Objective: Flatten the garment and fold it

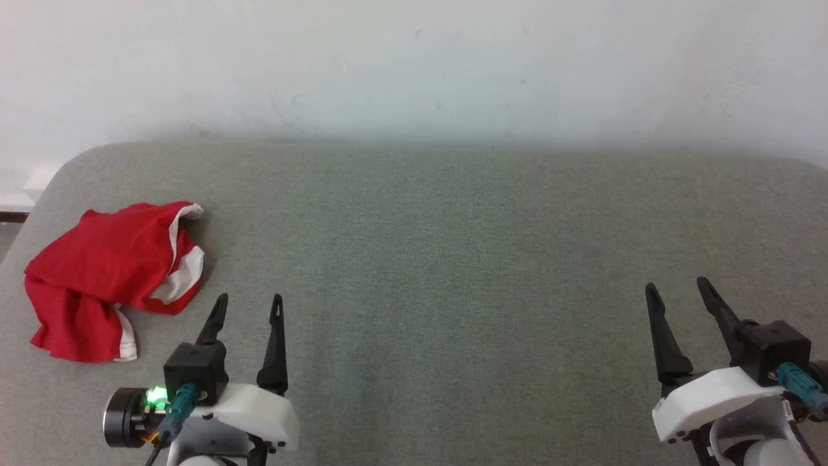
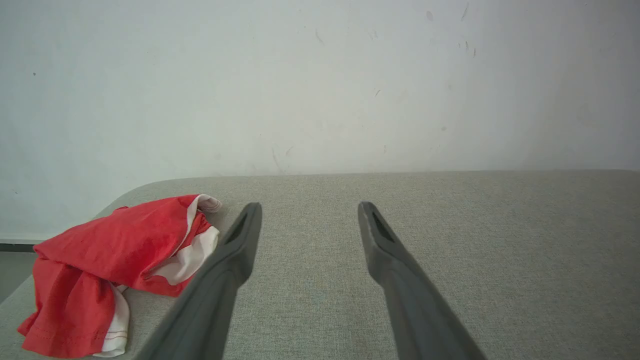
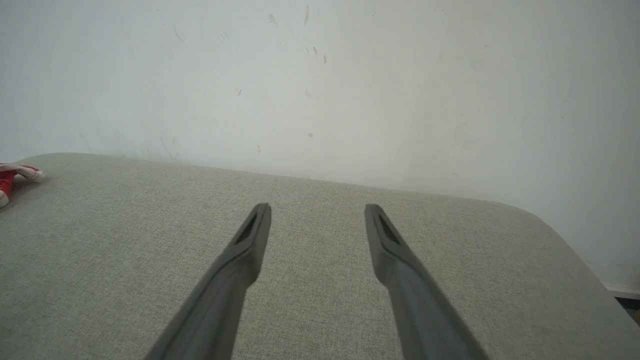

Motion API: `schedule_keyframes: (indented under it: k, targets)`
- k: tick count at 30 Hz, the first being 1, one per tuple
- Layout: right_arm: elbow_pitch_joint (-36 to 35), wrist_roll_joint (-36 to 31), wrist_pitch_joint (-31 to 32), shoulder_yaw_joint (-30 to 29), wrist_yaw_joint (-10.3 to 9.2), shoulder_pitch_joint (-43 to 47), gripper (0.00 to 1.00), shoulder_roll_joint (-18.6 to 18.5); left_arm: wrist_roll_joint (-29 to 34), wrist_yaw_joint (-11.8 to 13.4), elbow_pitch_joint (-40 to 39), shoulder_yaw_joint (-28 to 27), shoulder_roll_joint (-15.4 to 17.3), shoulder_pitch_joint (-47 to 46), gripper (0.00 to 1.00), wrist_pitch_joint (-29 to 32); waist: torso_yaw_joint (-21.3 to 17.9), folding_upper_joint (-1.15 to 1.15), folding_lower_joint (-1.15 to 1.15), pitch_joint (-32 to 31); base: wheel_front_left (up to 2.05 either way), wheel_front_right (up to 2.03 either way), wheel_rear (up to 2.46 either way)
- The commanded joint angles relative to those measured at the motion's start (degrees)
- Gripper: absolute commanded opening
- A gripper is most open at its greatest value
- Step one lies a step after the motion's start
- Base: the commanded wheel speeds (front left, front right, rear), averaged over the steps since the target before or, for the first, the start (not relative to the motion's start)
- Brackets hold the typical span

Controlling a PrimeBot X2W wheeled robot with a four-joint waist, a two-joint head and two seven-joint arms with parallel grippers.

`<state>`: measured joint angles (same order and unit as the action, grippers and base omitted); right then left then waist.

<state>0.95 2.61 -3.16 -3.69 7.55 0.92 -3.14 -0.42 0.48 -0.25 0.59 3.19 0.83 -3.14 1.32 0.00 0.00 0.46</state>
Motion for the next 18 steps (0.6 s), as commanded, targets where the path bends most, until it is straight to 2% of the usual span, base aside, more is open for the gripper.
schedule_keyframes:
  k: [1, 18]
  targets:
    - [0.3, 0.4, -0.7, -0.5, -0.02, -0.2, 1.0, 0.1, -0.5, 0.0, -0.2, 0.2, -0.1, 0.6, 1.0, -0.7, 0.4, 0.0, 0.0, 0.1, 0.0, 0.0, 0.0]
    - [1.0, 0.0, -2.7, -0.9, -0.03, -0.7, 1.0, 0.1, -1.6, 0.8, -0.7, 0.9, -0.1, 1.1, 1.0, -2.8, 4.9, 0.0, 0.0, 0.8, 0.0, 0.0, 0.0]
